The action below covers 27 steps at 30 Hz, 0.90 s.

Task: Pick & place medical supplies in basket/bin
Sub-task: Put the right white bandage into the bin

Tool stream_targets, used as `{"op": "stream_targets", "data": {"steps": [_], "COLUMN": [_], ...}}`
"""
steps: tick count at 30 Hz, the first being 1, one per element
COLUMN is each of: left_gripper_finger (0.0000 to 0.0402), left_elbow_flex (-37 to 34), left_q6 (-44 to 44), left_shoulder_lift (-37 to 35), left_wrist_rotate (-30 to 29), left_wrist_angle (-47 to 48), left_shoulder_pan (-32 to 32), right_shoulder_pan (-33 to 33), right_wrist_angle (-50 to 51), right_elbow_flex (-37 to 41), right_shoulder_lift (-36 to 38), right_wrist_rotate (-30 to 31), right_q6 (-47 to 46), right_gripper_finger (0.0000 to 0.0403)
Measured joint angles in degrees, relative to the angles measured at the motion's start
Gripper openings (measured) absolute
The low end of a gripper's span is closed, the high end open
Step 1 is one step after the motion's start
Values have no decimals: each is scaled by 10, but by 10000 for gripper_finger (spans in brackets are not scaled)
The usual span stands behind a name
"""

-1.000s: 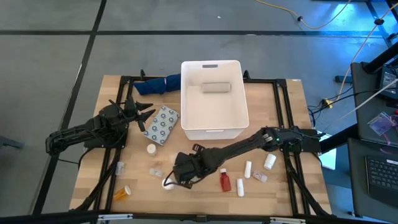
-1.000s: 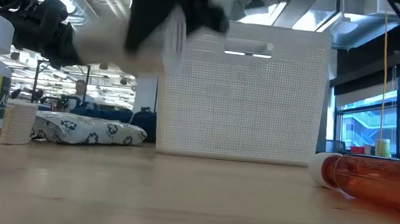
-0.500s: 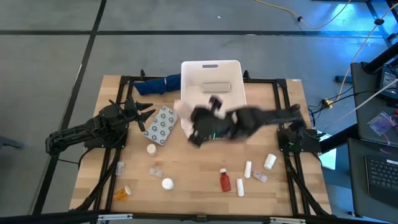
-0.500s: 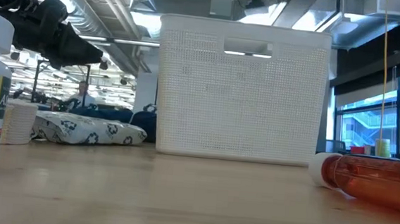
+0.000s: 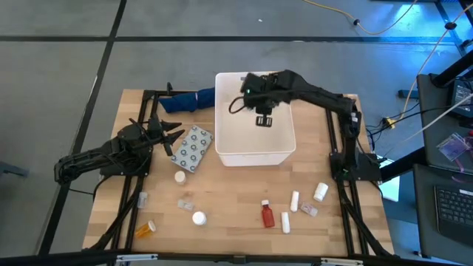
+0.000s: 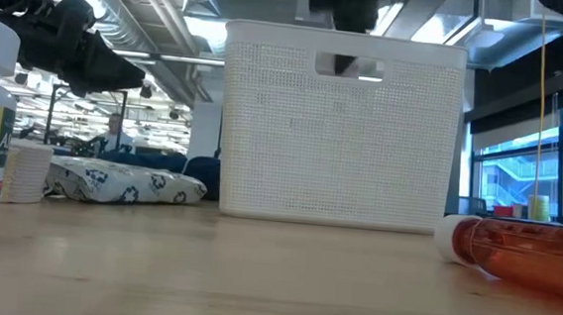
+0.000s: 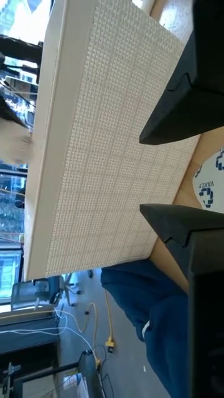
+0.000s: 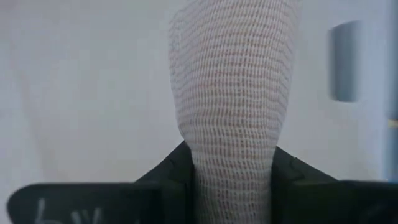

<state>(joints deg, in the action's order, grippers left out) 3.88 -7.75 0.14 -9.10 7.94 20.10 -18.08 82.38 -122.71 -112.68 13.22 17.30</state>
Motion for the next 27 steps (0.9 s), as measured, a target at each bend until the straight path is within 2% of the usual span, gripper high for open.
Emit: {"op": "stream_targets", "data": {"steps": [5,8,11,27], "left_gripper_finger": [159,159,159,159], "left_elbow_flex": [0,0,0,0], "left_q6": [5,16,17,36], "left_shoulder_lift": [0,0,0,0], "left_wrist_rotate": [-1,-2,-2,-2], "left_wrist_angle": [0,0,0,0], "left_shoulder_pan": [0,0,0,0], "right_shoulder_pan": [-59,-76,-89,-123], "right_wrist_angle": [-91,-152,-217,-394], "right_elbow_flex": [100,146,190,378], "right_shoulder_lift": [1,3,3,3], "right_wrist_rotate": [-28,-70,-74,-68], "right_q6": [82,124,158,191], "right_gripper_finger": [105,105,104,132]}}
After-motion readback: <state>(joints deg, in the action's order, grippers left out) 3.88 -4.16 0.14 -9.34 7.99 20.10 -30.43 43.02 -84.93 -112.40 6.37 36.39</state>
